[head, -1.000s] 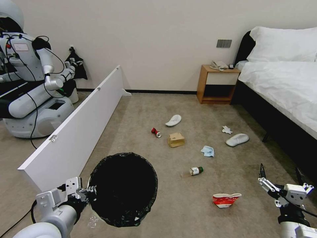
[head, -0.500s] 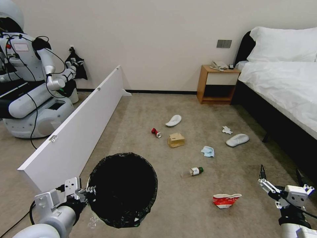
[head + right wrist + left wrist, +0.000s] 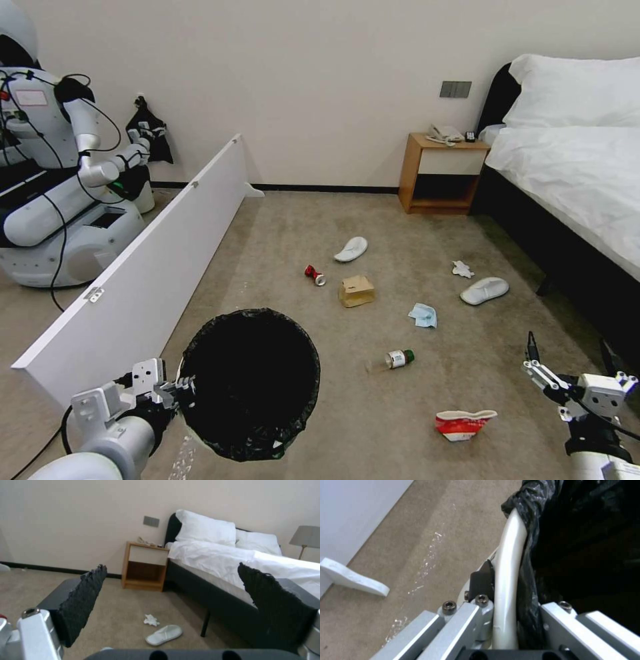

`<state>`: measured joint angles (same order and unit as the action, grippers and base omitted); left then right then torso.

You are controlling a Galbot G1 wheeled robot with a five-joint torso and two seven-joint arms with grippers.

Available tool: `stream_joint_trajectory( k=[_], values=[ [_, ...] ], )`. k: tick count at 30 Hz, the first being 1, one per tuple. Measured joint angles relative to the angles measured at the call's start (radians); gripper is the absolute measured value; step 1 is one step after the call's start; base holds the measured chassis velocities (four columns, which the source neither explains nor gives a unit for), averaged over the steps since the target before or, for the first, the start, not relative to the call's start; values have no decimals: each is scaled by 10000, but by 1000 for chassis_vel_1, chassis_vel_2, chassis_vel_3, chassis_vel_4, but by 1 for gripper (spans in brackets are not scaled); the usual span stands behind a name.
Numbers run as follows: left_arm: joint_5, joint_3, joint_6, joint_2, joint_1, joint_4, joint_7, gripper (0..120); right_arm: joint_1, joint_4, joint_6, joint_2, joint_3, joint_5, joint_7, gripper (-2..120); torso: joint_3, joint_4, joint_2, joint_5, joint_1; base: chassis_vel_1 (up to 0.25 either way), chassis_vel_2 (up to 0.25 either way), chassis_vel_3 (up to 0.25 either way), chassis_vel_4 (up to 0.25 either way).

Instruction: Pick up the trash bin, then pick up the garbage from the floor and place it into the trash bin.

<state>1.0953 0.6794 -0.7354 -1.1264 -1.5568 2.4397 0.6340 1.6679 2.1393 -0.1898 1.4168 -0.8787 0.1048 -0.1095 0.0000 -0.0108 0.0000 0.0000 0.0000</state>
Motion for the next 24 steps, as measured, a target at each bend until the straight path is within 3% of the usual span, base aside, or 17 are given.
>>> stream_joint_trajectory(
  k=[15,22,24],
  values=[
    [-63,146,0,-75,-99,10,-8,2,-61,-297,-135,-85,-127,-651,36,100,1,0,0,0,1,-61,79,66,-66],
    [8,453,0,-27,-156,11,-23,2,153,-416,1003,-748,0,-549,396,100,0,1,0,1,0,0,0,0,0],
    [33,579,0,-34,-185,19,-36,2,440,-483,2463,-1576,128,-502,755,100,0,-1,0,2,0,0,0,0,0]
  ],
)
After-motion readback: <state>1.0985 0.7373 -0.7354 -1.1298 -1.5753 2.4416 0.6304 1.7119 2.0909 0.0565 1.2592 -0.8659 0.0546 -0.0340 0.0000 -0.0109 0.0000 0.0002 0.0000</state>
